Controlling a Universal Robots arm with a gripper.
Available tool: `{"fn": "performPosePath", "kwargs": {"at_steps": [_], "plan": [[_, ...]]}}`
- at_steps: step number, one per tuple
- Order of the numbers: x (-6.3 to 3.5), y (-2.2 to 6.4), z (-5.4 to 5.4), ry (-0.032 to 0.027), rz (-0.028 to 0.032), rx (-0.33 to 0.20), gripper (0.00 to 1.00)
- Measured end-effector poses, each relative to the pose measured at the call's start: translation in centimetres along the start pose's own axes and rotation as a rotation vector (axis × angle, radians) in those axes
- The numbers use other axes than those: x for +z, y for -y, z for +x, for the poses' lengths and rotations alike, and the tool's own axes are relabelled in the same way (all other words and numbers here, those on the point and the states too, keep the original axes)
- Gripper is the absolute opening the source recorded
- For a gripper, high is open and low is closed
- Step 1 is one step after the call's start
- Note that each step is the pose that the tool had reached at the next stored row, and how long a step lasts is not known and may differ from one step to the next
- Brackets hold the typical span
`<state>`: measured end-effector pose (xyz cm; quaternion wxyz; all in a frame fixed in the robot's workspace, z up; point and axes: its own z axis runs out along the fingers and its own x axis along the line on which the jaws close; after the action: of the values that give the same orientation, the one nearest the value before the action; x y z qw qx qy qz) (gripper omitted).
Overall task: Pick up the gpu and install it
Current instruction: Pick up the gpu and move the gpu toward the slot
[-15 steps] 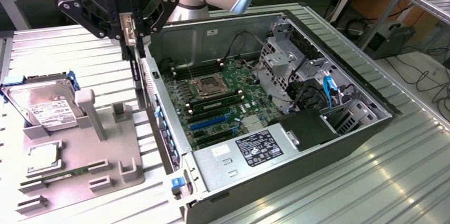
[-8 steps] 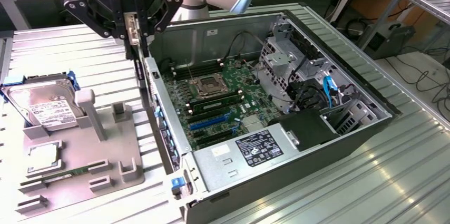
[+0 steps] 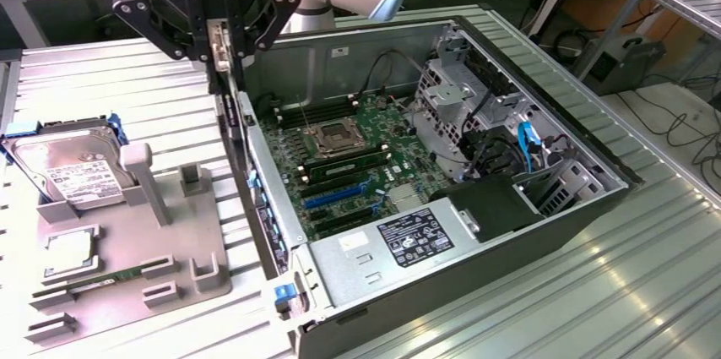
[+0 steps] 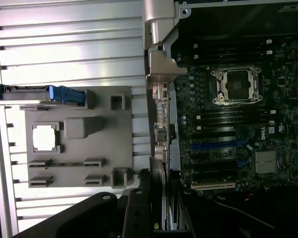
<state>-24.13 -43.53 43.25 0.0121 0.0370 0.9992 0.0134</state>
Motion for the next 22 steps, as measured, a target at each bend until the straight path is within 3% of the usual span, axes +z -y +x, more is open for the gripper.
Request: {"fn": "performPosePath", "kwargs": {"at_steps": [22], "plan": [[0.06, -0.1, -1.4, 0.0002, 0.0037, 0.0, 0.26]]}}
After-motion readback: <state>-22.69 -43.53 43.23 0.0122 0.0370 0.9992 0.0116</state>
